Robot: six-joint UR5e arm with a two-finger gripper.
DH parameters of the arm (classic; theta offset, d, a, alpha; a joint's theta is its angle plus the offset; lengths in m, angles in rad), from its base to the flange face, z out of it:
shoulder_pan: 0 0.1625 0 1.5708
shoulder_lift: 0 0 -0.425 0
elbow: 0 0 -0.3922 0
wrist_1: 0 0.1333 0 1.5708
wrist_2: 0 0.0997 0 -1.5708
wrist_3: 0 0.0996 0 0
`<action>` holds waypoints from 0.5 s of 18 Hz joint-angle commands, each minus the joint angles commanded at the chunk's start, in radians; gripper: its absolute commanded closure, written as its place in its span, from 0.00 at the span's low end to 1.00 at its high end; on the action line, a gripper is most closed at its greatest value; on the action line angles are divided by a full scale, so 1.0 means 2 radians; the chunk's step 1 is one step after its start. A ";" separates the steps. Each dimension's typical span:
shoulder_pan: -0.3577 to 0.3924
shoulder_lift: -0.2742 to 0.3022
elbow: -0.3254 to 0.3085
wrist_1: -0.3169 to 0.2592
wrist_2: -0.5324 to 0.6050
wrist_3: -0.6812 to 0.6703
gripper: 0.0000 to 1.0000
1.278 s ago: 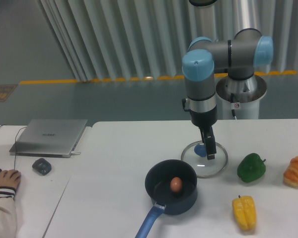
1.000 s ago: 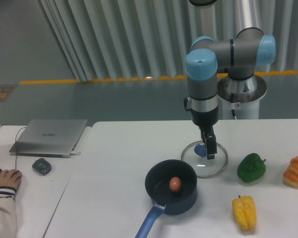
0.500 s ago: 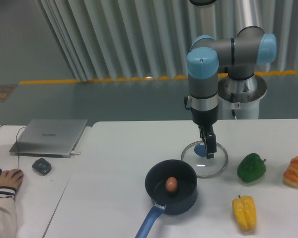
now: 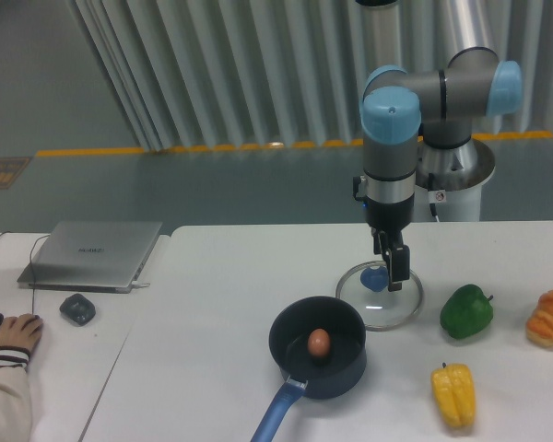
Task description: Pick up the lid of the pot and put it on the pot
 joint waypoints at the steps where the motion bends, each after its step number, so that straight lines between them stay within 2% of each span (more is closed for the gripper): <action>1: -0.002 -0.001 0.000 -0.002 0.006 0.001 0.00; 9: -0.012 -0.003 -0.011 -0.009 0.021 0.024 0.00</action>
